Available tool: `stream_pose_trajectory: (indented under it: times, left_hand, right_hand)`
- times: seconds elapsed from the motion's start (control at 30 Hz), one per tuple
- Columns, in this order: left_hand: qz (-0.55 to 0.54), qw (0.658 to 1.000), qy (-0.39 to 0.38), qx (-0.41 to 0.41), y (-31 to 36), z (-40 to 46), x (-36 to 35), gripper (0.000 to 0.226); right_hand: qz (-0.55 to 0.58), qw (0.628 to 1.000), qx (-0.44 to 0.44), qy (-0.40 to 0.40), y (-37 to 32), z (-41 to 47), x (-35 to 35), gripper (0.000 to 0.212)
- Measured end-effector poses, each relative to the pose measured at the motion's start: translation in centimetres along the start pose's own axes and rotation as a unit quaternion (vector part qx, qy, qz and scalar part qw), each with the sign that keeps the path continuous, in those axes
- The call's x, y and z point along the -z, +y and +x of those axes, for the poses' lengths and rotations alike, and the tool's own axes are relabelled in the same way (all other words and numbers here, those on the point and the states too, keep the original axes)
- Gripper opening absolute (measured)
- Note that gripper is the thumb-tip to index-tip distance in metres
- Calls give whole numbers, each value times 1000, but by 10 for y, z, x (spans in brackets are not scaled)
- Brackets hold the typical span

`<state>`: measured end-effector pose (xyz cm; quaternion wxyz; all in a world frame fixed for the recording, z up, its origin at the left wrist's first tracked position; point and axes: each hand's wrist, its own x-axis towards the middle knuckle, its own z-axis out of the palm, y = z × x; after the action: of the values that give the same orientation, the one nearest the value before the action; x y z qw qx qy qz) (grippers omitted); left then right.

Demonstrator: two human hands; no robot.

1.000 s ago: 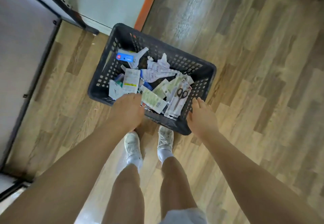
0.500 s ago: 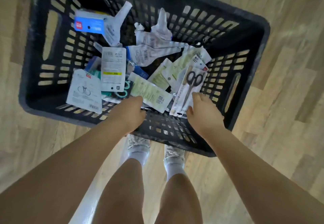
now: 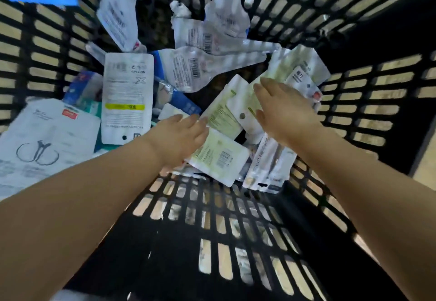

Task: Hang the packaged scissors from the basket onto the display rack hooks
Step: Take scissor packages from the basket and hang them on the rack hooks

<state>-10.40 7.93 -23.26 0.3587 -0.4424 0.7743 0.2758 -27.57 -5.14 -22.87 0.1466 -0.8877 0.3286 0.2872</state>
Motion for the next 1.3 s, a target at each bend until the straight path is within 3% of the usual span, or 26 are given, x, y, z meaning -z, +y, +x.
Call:
stream_pose_trajectory:
  times: [0.2, 0.27, 0.4, 0.5, 0.67, 0.77, 0.83, 0.9, 1.0, 1.2, 1.3]
  left_hand:
    - [15, 1000, 18, -9, -5, 16, -33, 102]
    - [-2, 1000, 27, -6, -8, 17, -36, 104]
    - [17, 999, 23, -14, -8, 18, -23, 106]
    - [-5, 1000, 7, -14, -8, 18, -11, 89]
    - [-192, 980, 47, 22, -25, 18, 9, 54]
    - [-342, 935, 84, 50, -43, 13, 31, 31]
    - [-417, 899, 110, 74, -60, 4, 44, 23]
    - [-518, 839, 137, 97, -76, -7, 47, 22]
    - [-662, 734, 108, 103, -85, -21, 46, 14]
    - [-773, 615, 120, 102, -96, -34, 46, 14]
    - [-789, 580, 135, 149, -106, -35, 37, 12]
  right_hand:
    - [-58, 994, 44, 87, 16, 28, -30, 37]
    - [-93, 989, 62, 99, 15, 32, -31, 46]
    - [-120, 988, 91, 37, 14, 27, -17, 78]
    - [-165, 981, 98, 18, 12, 26, -3, 79]
    - [-156, 985, 71, 20, 6, 32, 15, 56]
    - [-103, 994, 34, 9, 11, 32, 31, 37]
    - [-41, 999, -1, 12, 18, 33, 40, 36]
    - [46, 998, -33, 39, 22, 34, 46, 31]
    - [146, 982, -54, 107, 26, 37, 50, 17]
    - [167, 949, -81, 254, 26, 32, 65, 35]
    - [176, 930, -107, 304, 22, 27, 72, 41]
